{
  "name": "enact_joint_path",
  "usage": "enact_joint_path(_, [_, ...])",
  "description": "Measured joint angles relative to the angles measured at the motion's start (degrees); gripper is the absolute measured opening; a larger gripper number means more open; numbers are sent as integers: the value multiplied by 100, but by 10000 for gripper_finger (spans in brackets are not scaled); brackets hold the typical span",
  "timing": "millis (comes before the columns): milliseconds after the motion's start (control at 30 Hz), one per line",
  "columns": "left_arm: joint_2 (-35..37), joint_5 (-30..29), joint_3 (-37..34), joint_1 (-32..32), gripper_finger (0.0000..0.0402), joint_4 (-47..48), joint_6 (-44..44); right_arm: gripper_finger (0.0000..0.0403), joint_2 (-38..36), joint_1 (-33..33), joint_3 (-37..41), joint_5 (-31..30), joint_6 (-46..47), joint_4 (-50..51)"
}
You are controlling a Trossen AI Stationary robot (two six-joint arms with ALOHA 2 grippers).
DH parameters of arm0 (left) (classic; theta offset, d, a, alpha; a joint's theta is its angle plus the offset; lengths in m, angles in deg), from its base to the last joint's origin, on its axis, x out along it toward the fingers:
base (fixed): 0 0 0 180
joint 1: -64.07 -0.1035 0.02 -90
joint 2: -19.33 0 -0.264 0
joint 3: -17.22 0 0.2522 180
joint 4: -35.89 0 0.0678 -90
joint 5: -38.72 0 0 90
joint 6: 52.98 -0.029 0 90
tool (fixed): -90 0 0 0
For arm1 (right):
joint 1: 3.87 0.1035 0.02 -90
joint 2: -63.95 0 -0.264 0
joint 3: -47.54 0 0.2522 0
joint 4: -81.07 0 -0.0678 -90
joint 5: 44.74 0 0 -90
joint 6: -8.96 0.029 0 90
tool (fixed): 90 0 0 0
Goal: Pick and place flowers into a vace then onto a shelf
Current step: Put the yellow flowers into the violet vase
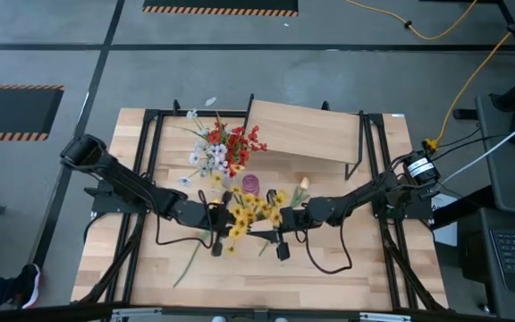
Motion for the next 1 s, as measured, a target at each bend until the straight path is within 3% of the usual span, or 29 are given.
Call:
enact_joint_path(467, [172, 25, 4, 4, 13, 514, 390, 15, 2, -7, -1, -32, -25, 73])
enact_joint_path(733, [172, -21, 2, 205, 57, 536, 261, 6, -120, 7, -1, 80, 29, 235])
enact_joint_path(1000, [465, -899, -2, 731, 93, 712, -340, 6, -815, 7, -1, -75, 85, 1310])
